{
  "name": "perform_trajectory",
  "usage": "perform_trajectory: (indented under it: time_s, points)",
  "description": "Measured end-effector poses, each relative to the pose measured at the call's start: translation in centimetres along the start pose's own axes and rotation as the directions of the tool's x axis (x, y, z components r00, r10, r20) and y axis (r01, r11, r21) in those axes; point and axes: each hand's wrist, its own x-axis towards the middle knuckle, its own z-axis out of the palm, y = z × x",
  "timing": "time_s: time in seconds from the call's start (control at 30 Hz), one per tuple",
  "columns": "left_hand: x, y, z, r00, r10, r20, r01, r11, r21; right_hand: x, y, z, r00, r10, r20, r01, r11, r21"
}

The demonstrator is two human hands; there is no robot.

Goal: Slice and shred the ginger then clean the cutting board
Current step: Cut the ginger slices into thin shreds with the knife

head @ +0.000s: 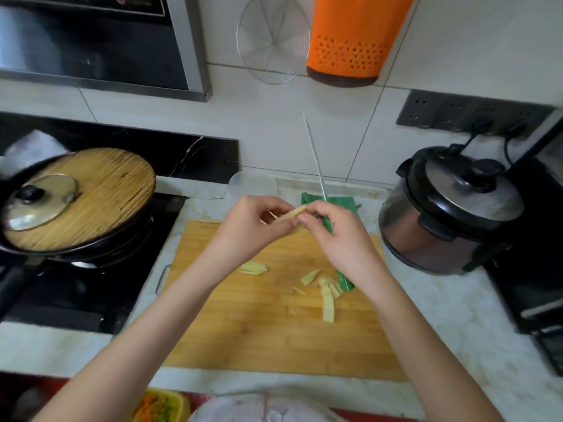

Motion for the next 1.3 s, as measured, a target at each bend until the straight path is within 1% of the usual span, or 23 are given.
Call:
perform_trajectory:
  time_s: [0.07,0.1,0.17,0.2,0.23,0.3,0.37,0.43,0.47,0.53,0.63,0.7,0.73,0.8,0.83,0.9,0.97,1.03,1.1,1.17,1.2,1.23,1.3]
  points:
    - [-0.1,-1.5,0.2,0.999,-0.031,0.04,0.03,0.999,0.043,-0.5,0.2,0.9,0.998,0.054,0.012,-0.054,0.999,0.001]
    - [-0.1,-2.5,0.4,0.997,-0.057,0.049,0.056,0.998,0.025,-0.8,0.3,1.4,0.997,0.083,0.007,-0.083,0.995,0.055]
    - [0.1,-5.4,0.9,0.986,-0.163,0.027,0.163,0.986,-0.027,-1.5,0.5,2.4,0.994,0.112,-0.001,-0.11,0.975,0.195]
    - [0.2,-7.2,1.3,0.968,-0.253,0.006,0.253,0.967,-0.041,-1.9,0.7,2.8,0.993,0.118,-0.002,-0.114,0.966,0.231]
    - [0.2,-9.2,1.7,0.934,-0.358,-0.002,0.357,0.933,-0.048,-2.3,1.2,3.3,0.992,0.128,0.0,-0.124,0.959,0.253]
    - [-0.4,-13.0,2.8,0.839,-0.544,0.03,0.544,0.839,-0.01,-3.2,2.9,4.4,0.985,0.173,0.018,-0.17,0.942,0.29]
    - [-1.6,-16.2,4.2,0.754,-0.648,0.105,0.643,0.761,0.08,-4.1,4.8,5.8,0.962,0.264,0.061,-0.269,0.902,0.336]
    - [-2.9,-17.9,5.8,0.685,-0.705,0.183,0.677,0.709,0.195,-5.2,6.3,6.8,0.928,0.35,0.13,-0.374,0.868,0.328]
    - [-3.4,-18.3,6.6,0.671,-0.716,0.195,0.673,0.698,0.245,-5.8,6.8,7.1,0.905,0.388,0.173,-0.424,0.842,0.333]
    - [-4.0,-18.8,7.9,0.683,-0.707,0.185,0.643,0.702,0.308,-7.0,7.3,7.4,0.861,0.445,0.245,-0.506,0.799,0.325]
    - [-4.3,-18.9,8.9,0.688,-0.713,0.132,0.65,0.687,0.324,-8.7,8.3,7.8,0.838,0.485,0.251,-0.543,0.786,0.295]
    - [-4.4,-18.9,9.3,0.674,-0.727,0.129,0.689,0.682,0.246,-9.5,8.8,8.2,0.817,0.52,0.25,-0.576,0.766,0.286]
    - [-4.5,-19.0,9.6,0.651,-0.745,0.143,0.728,0.667,0.159,-9.8,9.0,8.4,0.805,0.534,0.257,-0.591,0.752,0.291]
    - [-4.9,-18.8,10.2,0.589,-0.787,0.185,0.807,0.586,-0.077,-10.5,9.5,8.8,0.784,0.555,0.277,-0.62,0.718,0.316]
    - [-5.2,-18.9,10.6,0.586,-0.787,0.192,0.81,0.568,-0.146,-10.9,9.6,8.9,0.772,0.568,0.285,-0.635,0.7,0.326]
    - [-5.8,-19.2,11.4,0.63,-0.76,0.16,0.776,0.619,-0.121,-11.6,9.7,9.2,0.748,0.592,0.301,-0.663,0.68,0.313]
    - [-6.5,-19.2,11.9,0.67,-0.733,0.12,0.74,0.672,-0.025,-12.6,9.7,9.4,0.73,0.601,0.325,-0.68,0.682,0.268]
    - [-7.1,-19.2,11.8,0.712,-0.698,0.074,0.682,0.713,0.161,-13.7,9.9,9.6,0.727,0.595,0.342,-0.68,0.691,0.244]
    - [-7.4,-18.9,11.4,0.74,-0.672,0.019,0.607,0.68,0.411,-14.4,10.1,9.7,0.73,0.588,0.347,-0.675,0.701,0.232]
    - [-7.6,-18.5,10.8,0.774,-0.632,-0.03,0.551,0.65,0.524,-14.9,10.3,9.8,0.738,0.582,0.342,-0.665,0.712,0.225]
    - [-7.8,-18.5,10.5,0.81,-0.585,-0.041,0.508,0.666,0.546,-15.1,10.4,9.9,0.739,0.581,0.341,-0.664,0.714,0.222]
    - [-8.2,-18.7,10.3,0.865,-0.5,-0.026,0.425,0.706,0.566,-15.4,10.4,10.0,0.742,0.578,0.34,-0.661,0.717,0.223]
    - [-8.9,-19.4,10.0,0.962,-0.267,0.064,0.184,0.8,0.571,-15.7,10.4,10.2,0.753,0.565,0.337,-0.646,0.733,0.214]
